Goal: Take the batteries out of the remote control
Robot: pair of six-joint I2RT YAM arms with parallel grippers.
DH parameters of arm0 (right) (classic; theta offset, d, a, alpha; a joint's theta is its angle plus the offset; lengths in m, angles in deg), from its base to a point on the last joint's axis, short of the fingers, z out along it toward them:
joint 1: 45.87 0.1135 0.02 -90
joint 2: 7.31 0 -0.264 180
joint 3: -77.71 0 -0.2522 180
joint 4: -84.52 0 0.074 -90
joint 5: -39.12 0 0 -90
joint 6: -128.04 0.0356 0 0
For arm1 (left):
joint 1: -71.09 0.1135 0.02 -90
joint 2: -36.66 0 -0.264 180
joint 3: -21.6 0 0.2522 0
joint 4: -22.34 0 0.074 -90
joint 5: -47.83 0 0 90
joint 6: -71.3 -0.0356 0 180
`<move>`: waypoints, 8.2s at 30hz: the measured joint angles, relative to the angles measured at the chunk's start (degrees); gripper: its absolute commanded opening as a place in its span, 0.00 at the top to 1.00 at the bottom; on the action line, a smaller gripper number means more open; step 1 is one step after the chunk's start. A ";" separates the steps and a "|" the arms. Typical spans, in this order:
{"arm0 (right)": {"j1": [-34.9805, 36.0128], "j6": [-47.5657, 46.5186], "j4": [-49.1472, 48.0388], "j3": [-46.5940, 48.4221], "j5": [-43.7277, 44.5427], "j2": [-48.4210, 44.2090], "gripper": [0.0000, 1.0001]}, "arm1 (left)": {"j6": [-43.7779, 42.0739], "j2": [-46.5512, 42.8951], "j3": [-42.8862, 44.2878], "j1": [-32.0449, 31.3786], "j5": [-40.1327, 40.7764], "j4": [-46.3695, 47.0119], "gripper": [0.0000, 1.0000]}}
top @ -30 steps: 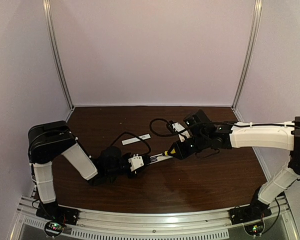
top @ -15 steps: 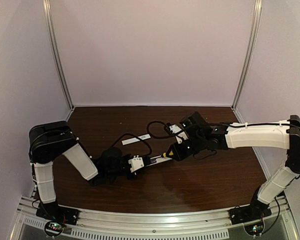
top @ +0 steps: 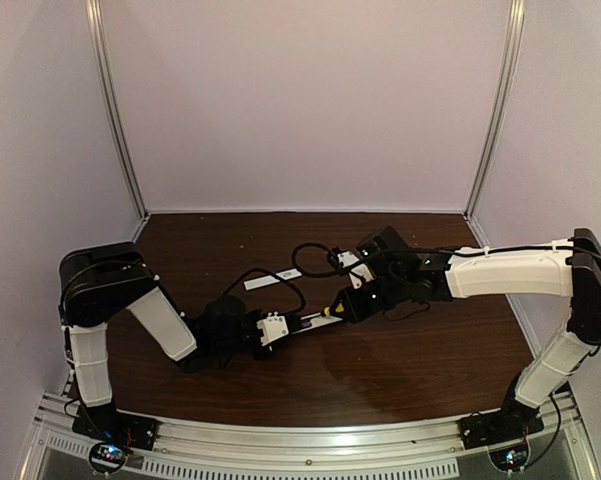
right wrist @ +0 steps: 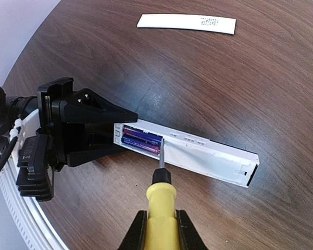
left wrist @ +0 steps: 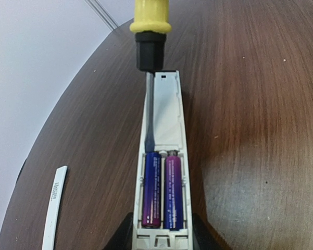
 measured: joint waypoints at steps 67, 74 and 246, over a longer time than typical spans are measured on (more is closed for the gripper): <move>-2.01 1.38 -2.23 -1.79 -7.34 0.72 1.00 | -1.11 0.33 0.00 -0.22 1.16 0.02 1.00; -2.23 1.64 -2.69 -2.12 -8.22 0.72 1.00 | -1.09 0.39 -0.02 -0.24 1.22 0.11 1.00; -2.16 -12.02 4.83 0.28 0.26 -9.94 1.00 | -2.49 -2.05 -2.43 -1.86 0.79 0.61 1.00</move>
